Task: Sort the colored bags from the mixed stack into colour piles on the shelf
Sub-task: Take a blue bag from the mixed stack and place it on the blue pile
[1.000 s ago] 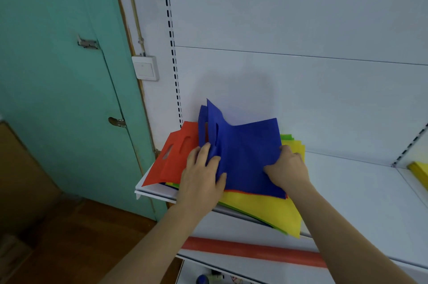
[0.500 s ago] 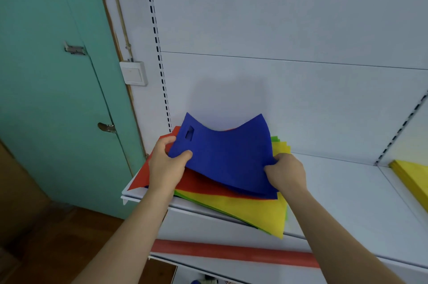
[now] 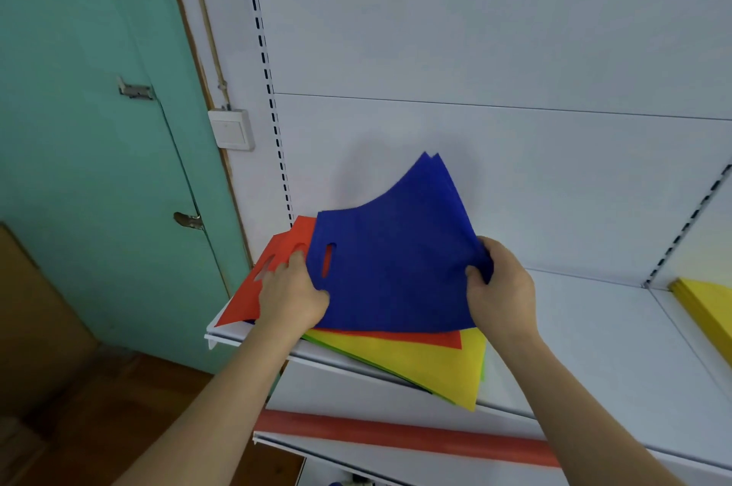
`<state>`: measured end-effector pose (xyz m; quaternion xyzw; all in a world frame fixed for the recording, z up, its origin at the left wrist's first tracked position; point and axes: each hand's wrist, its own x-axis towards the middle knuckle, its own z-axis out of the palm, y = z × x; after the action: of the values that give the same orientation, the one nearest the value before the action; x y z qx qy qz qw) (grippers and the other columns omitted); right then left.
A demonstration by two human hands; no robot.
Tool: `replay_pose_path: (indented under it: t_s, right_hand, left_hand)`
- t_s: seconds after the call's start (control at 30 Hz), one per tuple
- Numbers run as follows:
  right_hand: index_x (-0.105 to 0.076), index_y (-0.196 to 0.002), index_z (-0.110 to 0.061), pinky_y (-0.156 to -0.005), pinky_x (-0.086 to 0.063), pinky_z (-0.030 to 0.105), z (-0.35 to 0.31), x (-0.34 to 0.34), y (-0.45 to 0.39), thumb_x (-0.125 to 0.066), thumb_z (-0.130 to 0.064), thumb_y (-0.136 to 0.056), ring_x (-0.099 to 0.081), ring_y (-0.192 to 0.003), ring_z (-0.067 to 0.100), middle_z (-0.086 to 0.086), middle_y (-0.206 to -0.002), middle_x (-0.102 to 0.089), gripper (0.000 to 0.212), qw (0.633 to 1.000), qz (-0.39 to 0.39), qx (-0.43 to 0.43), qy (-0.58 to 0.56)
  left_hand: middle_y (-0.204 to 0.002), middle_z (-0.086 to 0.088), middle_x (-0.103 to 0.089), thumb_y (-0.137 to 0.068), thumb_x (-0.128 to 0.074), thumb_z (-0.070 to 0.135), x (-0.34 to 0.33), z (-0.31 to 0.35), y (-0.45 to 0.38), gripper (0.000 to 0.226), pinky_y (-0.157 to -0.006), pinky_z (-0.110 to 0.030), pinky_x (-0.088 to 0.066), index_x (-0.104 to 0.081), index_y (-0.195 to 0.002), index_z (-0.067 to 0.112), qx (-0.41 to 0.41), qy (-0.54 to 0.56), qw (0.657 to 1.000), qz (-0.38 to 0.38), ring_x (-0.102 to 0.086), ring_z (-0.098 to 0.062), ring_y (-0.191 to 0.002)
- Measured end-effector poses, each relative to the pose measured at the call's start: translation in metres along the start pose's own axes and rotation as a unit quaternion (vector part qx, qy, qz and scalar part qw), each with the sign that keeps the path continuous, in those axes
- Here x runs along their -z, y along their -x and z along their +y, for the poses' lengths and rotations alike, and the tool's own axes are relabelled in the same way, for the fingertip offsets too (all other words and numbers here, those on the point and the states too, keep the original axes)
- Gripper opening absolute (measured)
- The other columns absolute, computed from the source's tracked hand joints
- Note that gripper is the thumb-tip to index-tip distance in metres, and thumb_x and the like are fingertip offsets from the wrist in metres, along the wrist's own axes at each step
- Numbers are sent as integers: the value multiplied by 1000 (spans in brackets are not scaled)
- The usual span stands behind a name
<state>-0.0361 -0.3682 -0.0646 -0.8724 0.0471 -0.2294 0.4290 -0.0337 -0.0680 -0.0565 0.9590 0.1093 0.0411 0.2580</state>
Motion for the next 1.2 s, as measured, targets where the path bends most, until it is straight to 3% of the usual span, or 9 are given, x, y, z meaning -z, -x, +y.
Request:
replay_pose_path:
  t_s: [0.17,0.33,0.43,0.53,0.7,0.87,0.97,1.13,1.2]
  right_hand:
    - [-59,-117,-50,-78,-50,20,-10,20,11,-62,-16,-98,-63,-101,-5,-28,-107,-68,39,992,50,36,-109]
    - [-54,-109,-56,-74,-51,26,-12,37,23,-66,-19,-100,-67,-96,0,-27,-106,-68,40,977,101,26,-187]
    - [-53,-108,-52,-71,-52,30,-3,39,26,-63,-21,-102,-67,-91,2,-25,-102,-68,33,985,73,9,-156]
    - [-54,-109,-47,-75,-56,34,7,37,23,-61,-24,-103,-66,-91,0,-27,-102,-68,25,990,47,-19,-129]
    - [-57,-103,-34,-75,-55,46,6,28,24,-54,-23,-105,-64,-81,9,-15,-89,-69,11,997,36,-36,-52]
    - [-53,-116,-40,-67,-48,31,-5,42,30,-56,-19,-101,-63,-85,-1,-22,-95,-68,26,990,124,-50,-37]
    - [-45,-111,-48,-70,-50,30,-7,59,42,-61,-23,-99,-63,-92,-6,-25,-107,-67,31,974,203,-75,-64]
    - [-49,-101,-44,-67,-46,29,13,103,84,-60,-16,-99,-62,-86,4,-22,-97,-63,30,962,266,-55,27]
    - [-58,-101,-38,-71,-50,34,27,128,104,-58,-10,-99,-62,-87,7,-18,-95,-66,27,957,279,-47,65]
  left_hand:
    - [-119,2,-68,-94,-69,47,-6,8,-8,49,-85,-47,-58,-48,-133,26,-21,140,989,46,-68,-20,-97]
    - [-105,-1,-79,-89,-80,26,-3,21,-29,29,-83,-44,-62,-70,-116,26,51,464,883,40,-77,-23,-93]
    - [-96,-1,-80,-90,-75,25,-5,31,-30,8,-83,-50,-61,-76,-97,24,-1,472,879,69,-77,-26,-91]
    - [-98,4,-78,-91,-69,46,-5,37,-31,18,-83,-50,-58,-72,-102,32,-68,462,879,96,-74,-22,-94]
    - [-102,9,-76,-95,-62,57,-18,26,-36,30,-88,-35,-47,-71,-89,29,-86,489,868,18,-70,-5,-103]
    - [-95,4,-75,-97,-50,63,-22,32,-39,43,-91,-39,-49,-69,-86,26,-105,497,861,10,-70,-15,-99]
    - [-82,5,-68,-100,-47,57,-19,47,-37,38,-78,-30,-44,-66,-84,29,-143,474,868,37,-65,-10,-83]
    - [-78,2,-72,-107,-50,21,-37,98,-14,33,-72,-15,-43,-64,-79,10,-201,468,859,-56,-66,-7,-77]
    - [-83,1,-75,-103,-48,16,-53,121,4,32,-73,-23,-46,-64,-76,7,-219,461,854,-101,-68,-10,-82]
